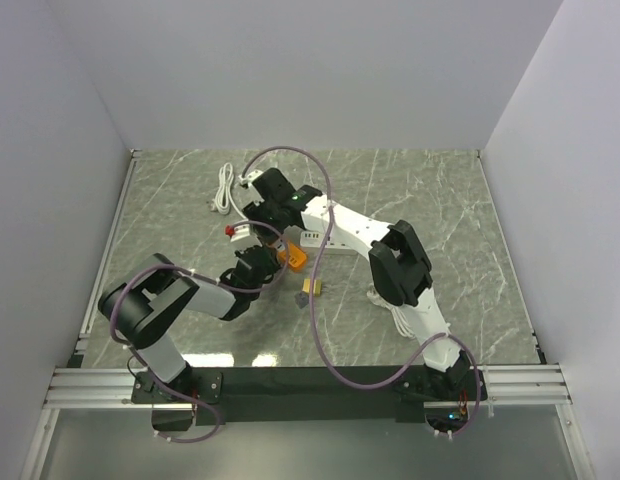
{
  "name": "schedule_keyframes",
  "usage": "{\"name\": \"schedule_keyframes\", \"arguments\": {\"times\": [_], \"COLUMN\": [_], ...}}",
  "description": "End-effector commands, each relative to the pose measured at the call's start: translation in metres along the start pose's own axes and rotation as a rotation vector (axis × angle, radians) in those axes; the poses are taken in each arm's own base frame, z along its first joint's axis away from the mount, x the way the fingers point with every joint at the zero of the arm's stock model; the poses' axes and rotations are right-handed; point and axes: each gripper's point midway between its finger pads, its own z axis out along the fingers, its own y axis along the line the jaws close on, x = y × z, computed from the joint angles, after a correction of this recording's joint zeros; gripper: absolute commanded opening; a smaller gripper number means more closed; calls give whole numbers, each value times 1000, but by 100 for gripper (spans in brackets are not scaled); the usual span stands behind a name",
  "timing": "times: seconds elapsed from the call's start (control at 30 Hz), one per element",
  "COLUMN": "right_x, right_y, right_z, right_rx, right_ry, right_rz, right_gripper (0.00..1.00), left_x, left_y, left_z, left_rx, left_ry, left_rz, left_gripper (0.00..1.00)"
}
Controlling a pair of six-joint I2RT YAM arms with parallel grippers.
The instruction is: Insert the plug
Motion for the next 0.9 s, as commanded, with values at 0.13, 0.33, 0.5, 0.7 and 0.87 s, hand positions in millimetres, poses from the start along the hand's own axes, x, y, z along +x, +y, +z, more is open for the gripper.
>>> {"name": "schedule_keyframes", "arguments": {"times": [0.13, 0.33, 0.5, 0.7, 0.87], "right_x": [98, 103, 103, 129, 149], "right_y": [43, 45, 51, 53, 56], "right_z": [25, 35, 43, 53, 57], "right_rx": [-109, -127, -165, -184, -202], "right_ry": [355, 393, 415, 484, 525], "right_rz": [-11, -34, -31, -12, 6], "right_gripper": [0, 0, 0, 0, 0], "left_x": [46, 51, 54, 50, 49], "left_y": [17, 17, 16, 16, 17], "left_z": [5, 5, 6, 2, -1], "left_rx": [-23, -12, -2, 5, 5], "left_ry": [147, 159, 169, 163, 161], "left_rz": [61, 70, 74, 80, 81], "left_gripper": [0, 0, 0, 0, 0]}}
